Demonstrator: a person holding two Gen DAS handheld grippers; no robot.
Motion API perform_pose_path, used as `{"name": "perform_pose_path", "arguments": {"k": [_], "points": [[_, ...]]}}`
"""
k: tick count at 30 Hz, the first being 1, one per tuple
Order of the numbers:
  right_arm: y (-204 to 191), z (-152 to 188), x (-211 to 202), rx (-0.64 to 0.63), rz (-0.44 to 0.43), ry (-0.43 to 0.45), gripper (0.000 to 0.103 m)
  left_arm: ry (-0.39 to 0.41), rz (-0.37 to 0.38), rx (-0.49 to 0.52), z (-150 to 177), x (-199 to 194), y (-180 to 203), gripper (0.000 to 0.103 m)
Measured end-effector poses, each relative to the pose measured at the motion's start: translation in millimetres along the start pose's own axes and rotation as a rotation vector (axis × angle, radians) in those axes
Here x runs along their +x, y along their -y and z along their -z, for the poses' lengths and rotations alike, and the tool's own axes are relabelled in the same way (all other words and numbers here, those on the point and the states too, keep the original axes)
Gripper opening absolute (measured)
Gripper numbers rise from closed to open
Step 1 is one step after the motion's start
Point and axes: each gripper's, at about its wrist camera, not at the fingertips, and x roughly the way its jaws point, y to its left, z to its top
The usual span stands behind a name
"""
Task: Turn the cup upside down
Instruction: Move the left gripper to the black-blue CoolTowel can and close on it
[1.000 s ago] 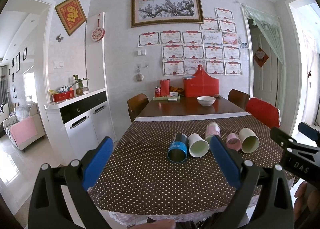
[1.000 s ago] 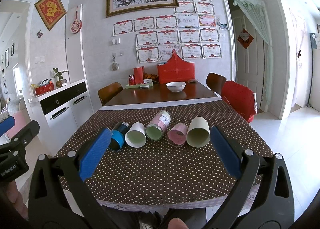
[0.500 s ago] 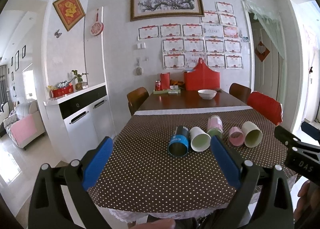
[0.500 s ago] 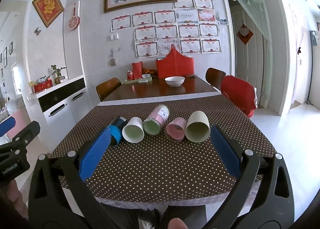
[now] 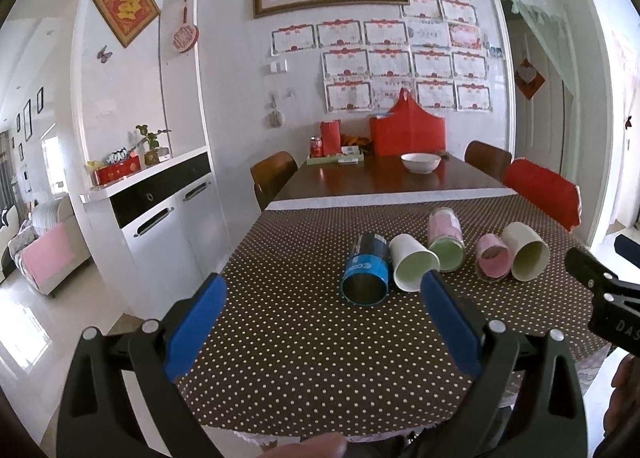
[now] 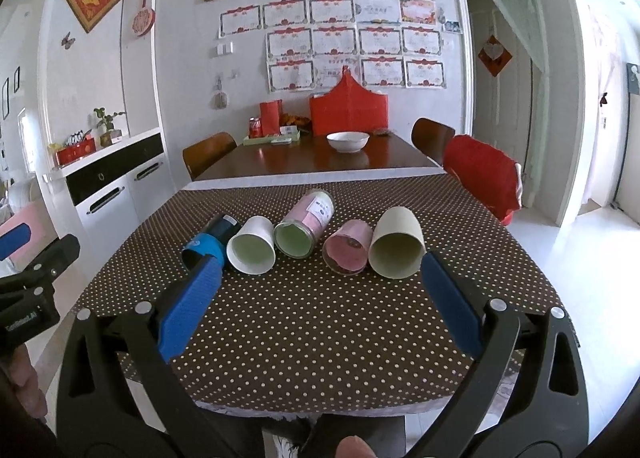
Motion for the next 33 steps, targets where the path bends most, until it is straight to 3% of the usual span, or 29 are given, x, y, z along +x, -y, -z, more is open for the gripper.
{"name": "perform_pose_path", "arguments": {"k": [6,13,27,33], "points": [[-2,-9,32,-0.013,-0.009,-0.033,0.097,-0.051,0.012,0.033,-9,37,4,0.096],[3,-20,64,-0.008,-0.008,-0.060,0.097,-0.177,0.094,0.070,-20,92,12,0.096],[21,-21,121,0.021,0.006,-0.146,0.097,-0.383,0.125,0.170,-35,207,33,0.096],[30,-19,143,0.038,0.011,-0.183,0.097,-0.491,0.136,0.156,-37,257,38,0.096]]}}
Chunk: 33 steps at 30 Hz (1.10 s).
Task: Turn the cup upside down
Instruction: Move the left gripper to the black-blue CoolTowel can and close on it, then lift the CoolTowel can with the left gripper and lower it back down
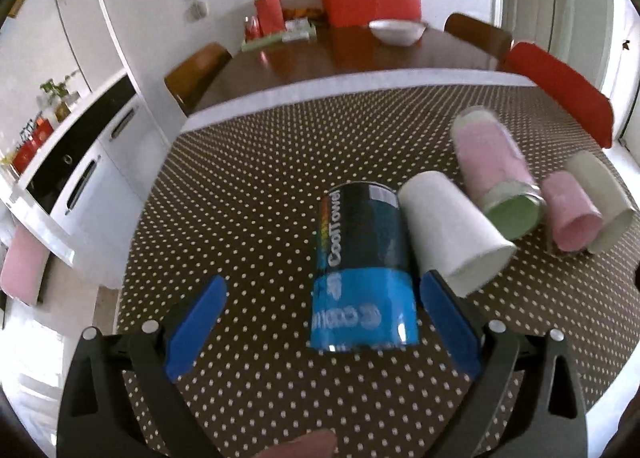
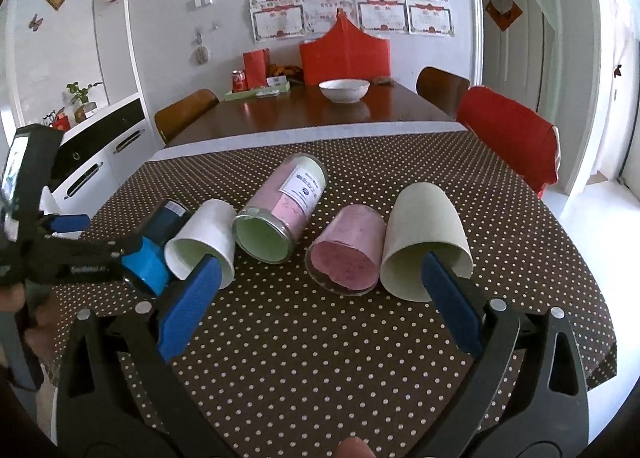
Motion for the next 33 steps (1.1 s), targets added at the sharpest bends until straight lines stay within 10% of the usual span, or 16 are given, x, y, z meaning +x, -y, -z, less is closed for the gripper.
{"name": "perform_pose_path", "arguments": {"k": [11,15,33], "points": [[7,-2,22,0.020,0.002,-0.039,0.097,-0.150,0.092,-0.007,-24,56,4,0.096],[1,0,20,0.015,0.001,-0.043,0.097,-0.197,0.119,-0.007,-23,70,9,0.066],[4,17,-37,0.020,0.006,0.036,0.097,-0.066,0.172,-0.030,23,-18,15,0.065]]}}
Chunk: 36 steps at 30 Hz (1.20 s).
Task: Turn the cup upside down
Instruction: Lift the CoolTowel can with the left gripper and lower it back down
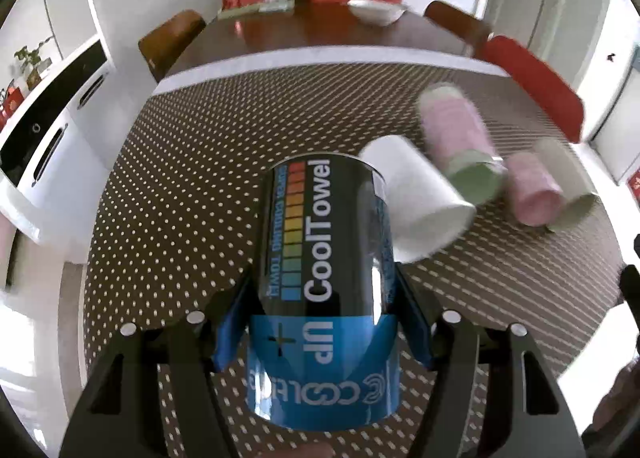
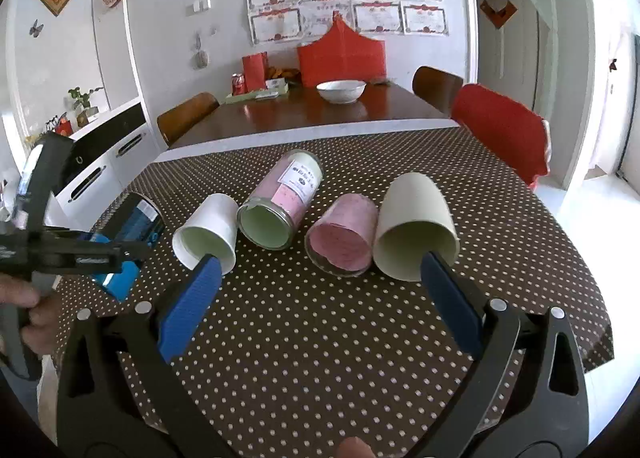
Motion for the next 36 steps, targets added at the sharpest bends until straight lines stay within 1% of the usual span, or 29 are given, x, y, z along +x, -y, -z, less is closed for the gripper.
{"name": "perform_pose_path", "arguments": {"k": [2,3,5,6,10,14,22,28,30,33,35,36], "points": [[4,2,-10,0.010,0.011,0.014,0.097,0.028,0.022,0.013,10,-18,8,0.065],[7,4,-14,0.013,0.018,0.021,0.097,0.036,0.034,0.017,16,-27,5,0.065],[13,7,-24,0.022,0.029,0.032,0.097,0.055,0.066,0.026,25,-40,17,0.065],[15,9,-28,0.026,0.034,0.035,0.097,0.059,0.074,0.028,26,-42,18,0.065],[24,16,-42,0.033,0.053,0.050,0.097,0.061,0.118,0.022,41,-49,39,0.065],[31,23,-48,0.049,0.064,0.048,0.097,0.044,0.143,0.032,51,-40,58,0.065],[45,33,-52,0.068,0.081,0.035,0.097,-0.021,0.152,0.033,57,-3,86,0.065],[48,36,-54,0.072,0.086,0.031,0.097,-0.074,0.149,0.032,58,23,91,0.066],[48,36,-55,0.071,0.087,0.032,0.097,-0.061,0.140,0.038,59,22,94,0.066],[48,37,-56,0.071,0.083,0.033,0.097,-0.027,0.093,0.058,57,14,97,0.071],[46,37,-58,0.069,0.080,0.034,0.097,-0.005,0.094,0.063,55,7,98,0.072],[46,37,-59,0.067,0.079,0.034,0.097,0.002,0.096,0.066,56,4,96,0.074]]}}
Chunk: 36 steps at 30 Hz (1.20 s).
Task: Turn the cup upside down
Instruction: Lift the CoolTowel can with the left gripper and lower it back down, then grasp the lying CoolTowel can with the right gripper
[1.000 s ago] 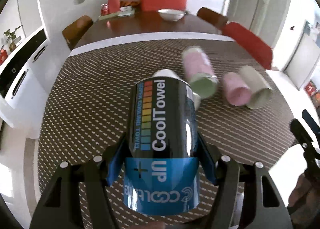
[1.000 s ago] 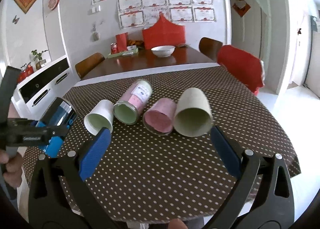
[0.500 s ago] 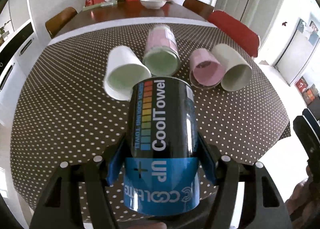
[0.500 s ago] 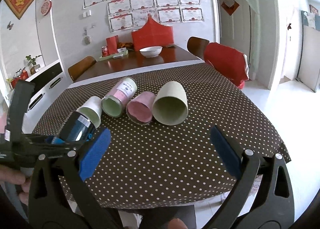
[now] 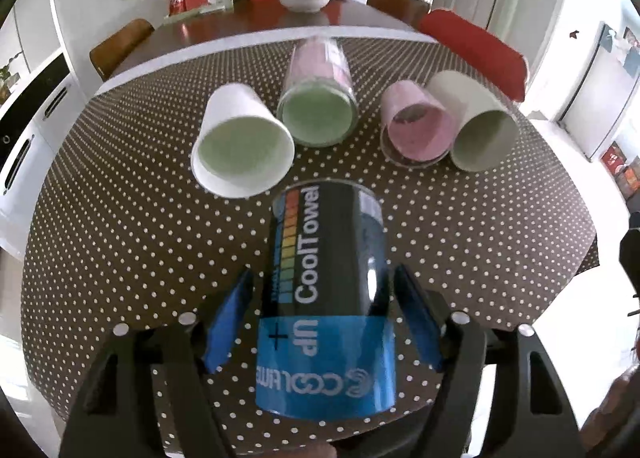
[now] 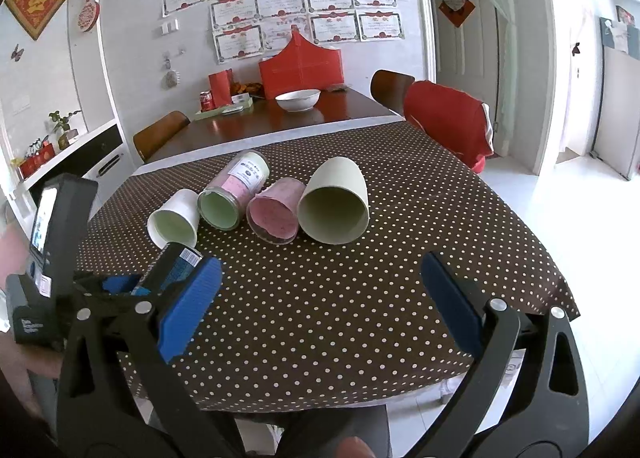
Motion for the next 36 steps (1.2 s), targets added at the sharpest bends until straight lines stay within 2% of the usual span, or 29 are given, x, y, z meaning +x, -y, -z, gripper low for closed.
{"name": "perform_pose_path", "arguments": {"k": [3,7,26,36], "points": [[-2,-1,-3,-0.002,-0.003,0.002,0.097,0.024,0.000,0.018,2,-8,2,0.076],[-5,-4,-6,-0.001,-0.008,0.006,0.097,0.064,0.002,0.036,5,-24,3,0.086],[-34,-21,-33,-0.036,-0.070,0.057,0.097,0.265,-0.086,-0.052,28,-119,-33,0.086],[-52,-26,-37,-0.063,-0.106,0.056,0.097,0.338,-0.130,-0.100,44,-150,-53,0.086]]}}
